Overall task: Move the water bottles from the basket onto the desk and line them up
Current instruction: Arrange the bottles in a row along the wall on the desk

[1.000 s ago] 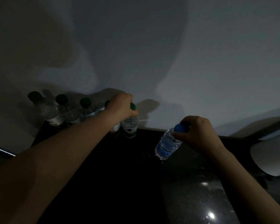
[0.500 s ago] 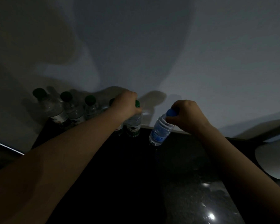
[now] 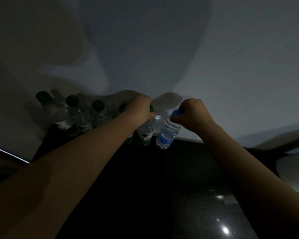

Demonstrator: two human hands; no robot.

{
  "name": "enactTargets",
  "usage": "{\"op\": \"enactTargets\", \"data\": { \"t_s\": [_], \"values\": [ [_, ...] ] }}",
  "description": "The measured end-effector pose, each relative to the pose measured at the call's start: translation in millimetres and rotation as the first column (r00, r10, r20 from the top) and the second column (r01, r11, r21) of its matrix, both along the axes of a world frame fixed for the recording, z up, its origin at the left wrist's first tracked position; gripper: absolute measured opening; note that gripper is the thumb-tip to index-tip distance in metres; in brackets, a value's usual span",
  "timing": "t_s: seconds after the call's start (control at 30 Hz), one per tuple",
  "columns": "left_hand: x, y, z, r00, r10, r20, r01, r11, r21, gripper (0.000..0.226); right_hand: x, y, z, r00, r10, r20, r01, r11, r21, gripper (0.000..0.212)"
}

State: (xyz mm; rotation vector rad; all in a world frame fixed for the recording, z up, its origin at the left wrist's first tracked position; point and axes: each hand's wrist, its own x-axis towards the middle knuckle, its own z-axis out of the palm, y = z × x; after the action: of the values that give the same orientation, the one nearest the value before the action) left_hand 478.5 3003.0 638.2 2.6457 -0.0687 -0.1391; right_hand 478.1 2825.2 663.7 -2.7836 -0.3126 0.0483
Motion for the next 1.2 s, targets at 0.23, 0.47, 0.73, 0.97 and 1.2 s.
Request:
{"op": "enactTargets", "data": {
  "t_s": [0.23,0.47,0.73,0.97,1.2],
  "values": [
    [-1.8,0.9,1.6,1.000,-0.009,0.004,0.009,1.000,-0.011,0.025,6.2,11.1,-4.6,0.997,-0.067,-0.032,0.068,0.998,0.015,0.030],
    [-2.9,1.0,1.4,1.000,-0.007,0.016,0.007,1.000,-0.014,0.024,9.7,17.1,-9.1,0.993,-0.097,-0.062,0.099,0.995,0.030,0.028],
    [-2.4,0.8,-1.2,0.999,0.006,0.035,-0.004,0.999,-0.034,0.021,7.2,27.9,-9.9,0.990,-0.087,-0.111,0.087,0.996,0.000,0.031],
    [0.1,-0.7,-0.2,0.999,0.050,-0.011,-0.050,0.998,-0.034,0.024,2.3,26.6,-6.3,0.993,-0.069,-0.095,0.069,0.998,-0.004,0.031],
    [-4.6,-2.9,2.1,0.995,0.091,-0.041,-0.094,0.994,-0.058,0.025,-10.6,6.8,-0.5,0.996,-0.072,-0.054,0.072,0.997,-0.001,0.035]
  ]
}}
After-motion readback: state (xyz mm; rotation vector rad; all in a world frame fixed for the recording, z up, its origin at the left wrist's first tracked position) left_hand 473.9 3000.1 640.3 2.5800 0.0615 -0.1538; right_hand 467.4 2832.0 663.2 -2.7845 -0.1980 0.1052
